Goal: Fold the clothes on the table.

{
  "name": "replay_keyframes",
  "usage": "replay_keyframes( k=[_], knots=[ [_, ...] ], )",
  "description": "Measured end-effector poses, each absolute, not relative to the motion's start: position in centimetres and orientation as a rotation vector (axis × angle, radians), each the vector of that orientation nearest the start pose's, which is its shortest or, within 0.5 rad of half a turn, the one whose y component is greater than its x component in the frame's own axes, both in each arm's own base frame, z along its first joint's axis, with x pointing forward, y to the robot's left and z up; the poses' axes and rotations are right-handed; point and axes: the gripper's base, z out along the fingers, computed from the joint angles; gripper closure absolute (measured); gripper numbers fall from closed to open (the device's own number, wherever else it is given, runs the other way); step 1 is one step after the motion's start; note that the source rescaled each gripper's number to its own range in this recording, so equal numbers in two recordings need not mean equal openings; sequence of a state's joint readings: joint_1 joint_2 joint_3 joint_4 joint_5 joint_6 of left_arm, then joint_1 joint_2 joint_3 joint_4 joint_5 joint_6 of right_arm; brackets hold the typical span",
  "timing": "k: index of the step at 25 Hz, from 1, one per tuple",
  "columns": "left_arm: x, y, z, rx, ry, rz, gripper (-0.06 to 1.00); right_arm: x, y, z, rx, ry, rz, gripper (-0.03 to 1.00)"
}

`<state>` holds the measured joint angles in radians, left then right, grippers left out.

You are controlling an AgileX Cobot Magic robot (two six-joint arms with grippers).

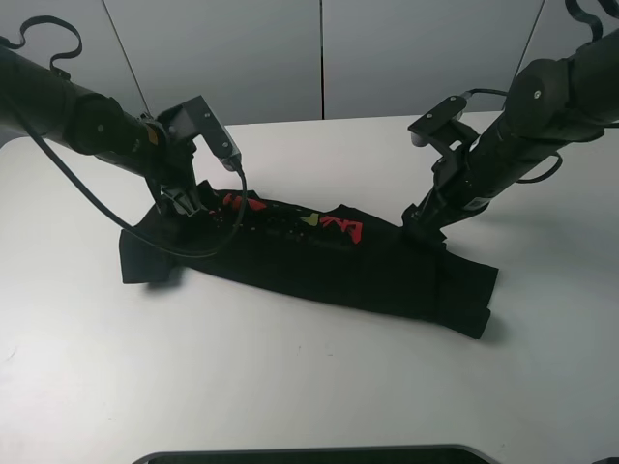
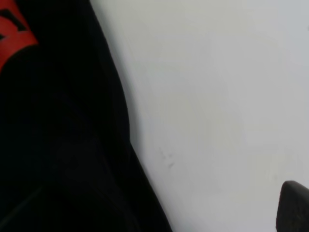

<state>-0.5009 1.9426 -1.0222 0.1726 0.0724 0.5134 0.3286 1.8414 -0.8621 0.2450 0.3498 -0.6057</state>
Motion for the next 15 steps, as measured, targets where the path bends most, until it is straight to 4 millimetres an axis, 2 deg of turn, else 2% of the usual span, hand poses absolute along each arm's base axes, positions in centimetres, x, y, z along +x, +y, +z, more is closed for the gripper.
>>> replay_keyframes(
  k=[5, 11, 13, 15],
  knots=[
    [32.7, -17.7, 16.9, 1.301, 2.059, 0.088, -0.05, 29.4, 10.7, 13.3, -0.891, 2.65, 0.106, -0.03],
    [30.8, -16.9, 23.0, 1.081, 2.092, -0.023, -0.05, 27.5, 10.3, 16.9, -0.644, 2.782, 0.18, -0.03],
    [29.9, -16.4, 24.3, 1.038, 2.13, -0.054, -0.05, 26.9, 10.2, 17.5, -0.54, 2.833, 0.203, -0.03],
    [29.1, -16.0, 24.7, 1.015, 2.211, -0.077, -0.05, 26.5, 10.1, 17.7, -0.445, 2.881, 0.222, -0.03]
  ],
)
